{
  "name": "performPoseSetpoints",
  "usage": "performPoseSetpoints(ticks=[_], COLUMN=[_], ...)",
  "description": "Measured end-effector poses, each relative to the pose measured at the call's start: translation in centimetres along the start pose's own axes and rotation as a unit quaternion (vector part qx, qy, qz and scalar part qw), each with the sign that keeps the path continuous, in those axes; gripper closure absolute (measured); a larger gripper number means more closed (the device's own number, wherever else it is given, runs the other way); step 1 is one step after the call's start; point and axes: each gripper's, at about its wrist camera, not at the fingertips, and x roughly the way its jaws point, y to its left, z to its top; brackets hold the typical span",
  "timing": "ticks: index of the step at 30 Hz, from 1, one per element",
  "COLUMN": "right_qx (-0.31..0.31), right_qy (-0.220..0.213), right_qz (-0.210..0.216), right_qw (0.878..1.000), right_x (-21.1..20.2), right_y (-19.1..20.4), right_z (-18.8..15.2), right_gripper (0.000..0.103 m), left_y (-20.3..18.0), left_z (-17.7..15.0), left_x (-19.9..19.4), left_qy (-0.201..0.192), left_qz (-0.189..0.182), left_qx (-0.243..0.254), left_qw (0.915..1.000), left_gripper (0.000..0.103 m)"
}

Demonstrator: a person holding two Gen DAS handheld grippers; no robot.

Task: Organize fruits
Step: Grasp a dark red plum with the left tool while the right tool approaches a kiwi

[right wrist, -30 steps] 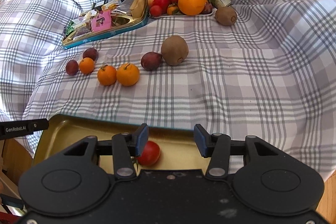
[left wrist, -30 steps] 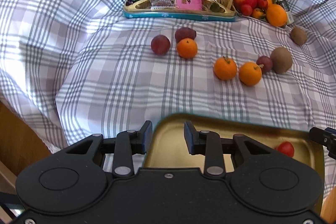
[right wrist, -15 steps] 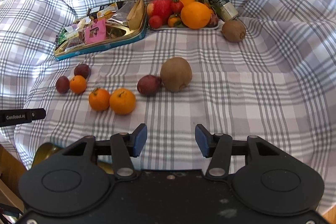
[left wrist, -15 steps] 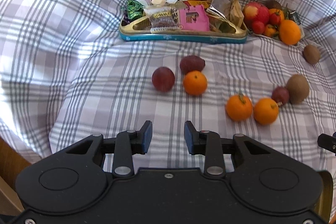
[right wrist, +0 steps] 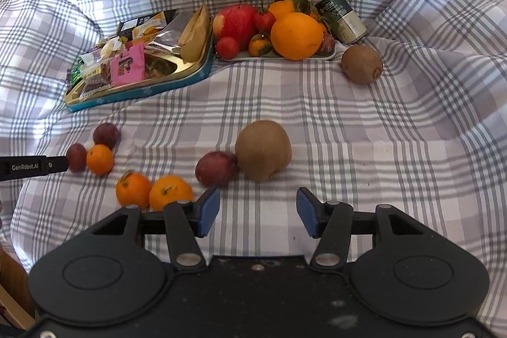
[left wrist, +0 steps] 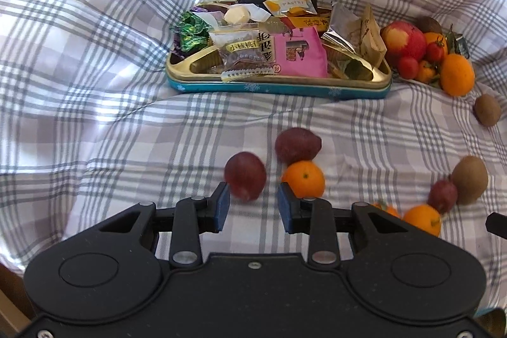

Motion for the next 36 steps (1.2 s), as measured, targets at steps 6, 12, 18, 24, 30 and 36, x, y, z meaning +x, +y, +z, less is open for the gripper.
performPoseSetpoints(ticks=[6,12,18,24,30,36], right_qx=[0.005,0.009,0.011,0.011,0.014,0.018], right_qy=[-0.006,-0.010,-0.009,-0.012,-0.011,-0.011], right_qz=[0.000,0.000,-0.001,-0.006,-0.010,-0.018], right_qw=[1.000,1.000,1.000,1.000,1.000,1.000], right_x=[1.1,2.2,3.3,4.2,5.6,7.1], right_y=[-0.3,-0.4,-0.6,-0.5,-0.5,-0.5], right_z=[1.1,1.8,2.2,2.4,2.6,3.0], right_gripper=[0.045,0.043,0.043,0.040,0.038,0.034], left_y=[0.1,0.3,0.6,0.6,0.4,0.5], left_z=[0.8,1.0,1.1,1.0,1.1,1.4], left_x=[1.7,3.0,4.1,5.6,6.0,6.2], left_qy=[0.003,-0.003,-0.001,0.018,0.011,0.009], left_qz=[0.002,0.024,0.037,0.034,0.035,0.033], left_qx=[-0.006,-0.006,-0.007,-0.007,-0.004,-0.004], left_qw=[1.0000,0.9997,0.9993,0.9993,0.9993,0.9994], left_gripper=[0.061,0.061,0.056,0.055,0.055,0.055])
